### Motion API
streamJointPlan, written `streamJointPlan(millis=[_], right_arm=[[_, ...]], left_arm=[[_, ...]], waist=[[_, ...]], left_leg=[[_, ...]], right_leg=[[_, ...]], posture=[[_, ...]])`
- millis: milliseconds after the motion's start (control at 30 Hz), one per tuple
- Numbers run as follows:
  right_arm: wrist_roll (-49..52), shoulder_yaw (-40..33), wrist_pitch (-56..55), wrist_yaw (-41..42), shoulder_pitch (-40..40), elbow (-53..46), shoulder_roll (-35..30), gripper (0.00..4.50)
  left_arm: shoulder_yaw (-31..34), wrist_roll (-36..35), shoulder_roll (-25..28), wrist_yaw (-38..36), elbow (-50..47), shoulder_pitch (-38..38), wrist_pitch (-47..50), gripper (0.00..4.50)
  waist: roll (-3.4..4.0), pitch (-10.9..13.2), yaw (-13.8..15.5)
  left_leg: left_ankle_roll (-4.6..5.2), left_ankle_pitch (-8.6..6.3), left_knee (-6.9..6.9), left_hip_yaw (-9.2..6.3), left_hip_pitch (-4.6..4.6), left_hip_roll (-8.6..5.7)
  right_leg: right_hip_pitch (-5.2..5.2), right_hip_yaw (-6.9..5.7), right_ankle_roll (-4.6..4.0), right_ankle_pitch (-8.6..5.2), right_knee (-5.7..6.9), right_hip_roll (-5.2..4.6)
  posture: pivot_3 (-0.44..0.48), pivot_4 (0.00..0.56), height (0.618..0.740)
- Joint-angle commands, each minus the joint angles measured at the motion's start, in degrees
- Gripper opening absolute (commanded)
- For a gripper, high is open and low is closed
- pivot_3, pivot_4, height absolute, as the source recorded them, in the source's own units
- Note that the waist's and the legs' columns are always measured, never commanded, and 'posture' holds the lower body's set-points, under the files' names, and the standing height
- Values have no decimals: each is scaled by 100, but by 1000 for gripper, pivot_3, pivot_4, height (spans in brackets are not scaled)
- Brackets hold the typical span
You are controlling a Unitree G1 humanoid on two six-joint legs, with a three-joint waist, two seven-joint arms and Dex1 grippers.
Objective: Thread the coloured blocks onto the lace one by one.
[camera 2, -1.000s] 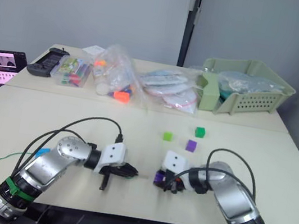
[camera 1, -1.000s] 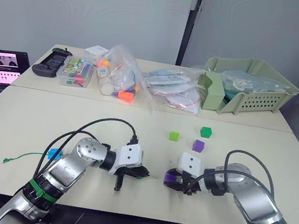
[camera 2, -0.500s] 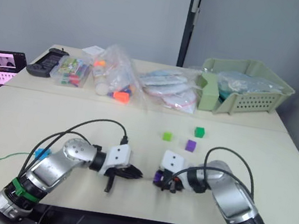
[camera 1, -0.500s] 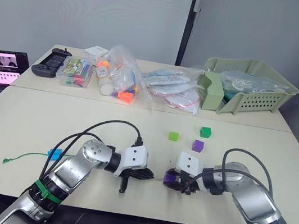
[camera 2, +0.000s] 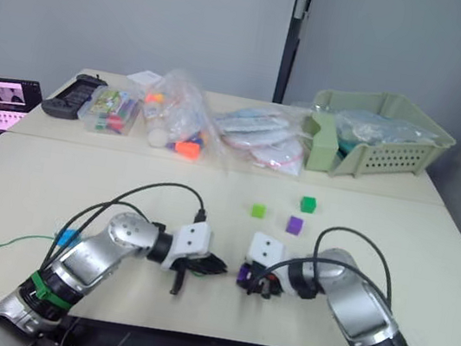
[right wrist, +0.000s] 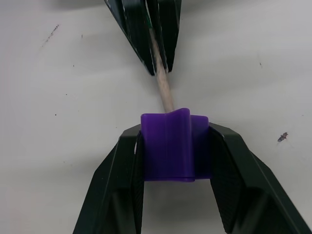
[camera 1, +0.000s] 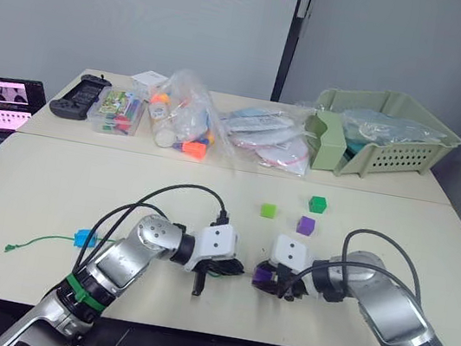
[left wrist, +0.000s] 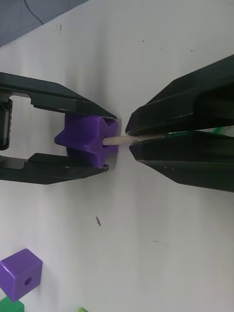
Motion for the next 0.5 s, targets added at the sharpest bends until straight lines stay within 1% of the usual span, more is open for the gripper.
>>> streamJointPlan(millis=[33,233,367,500], right_arm=[[1,83,216,-50,123,-47,-31,1324],[-12,51,326,-101,185,-122,-22,1324],[0,28,390,-136,210,-176,-15,1324],[3,9,426,-161,247,-218,-16,1324]], left_arm=[[-244,-41,-392,-19,-10,-257,-176,0],[-456,-68,-905,-69,352,-315,-230,0],[-442,-109,-1048,-158,456,-322,-196,0],[-437,-58,-1009,-213,472,-340,-207,0]], waist=[[0,0,21],[0,-1,131],[0,-1,137],[0,-1,138]], left_leg=[[0,0,0,-1,0,-3],[0,0,8,-3,12,-11],[0,0,14,-4,11,-17],[0,0,13,-5,10,-18]], right_leg=[[2,0,0,0,0,-2],[31,-2,8,2,-20,-8],[35,-2,18,8,-26,-13],[35,-2,19,8,-27,-15]], posture=[[0,150,740],[0,150,740],[0,150,740],[0,150,740]])
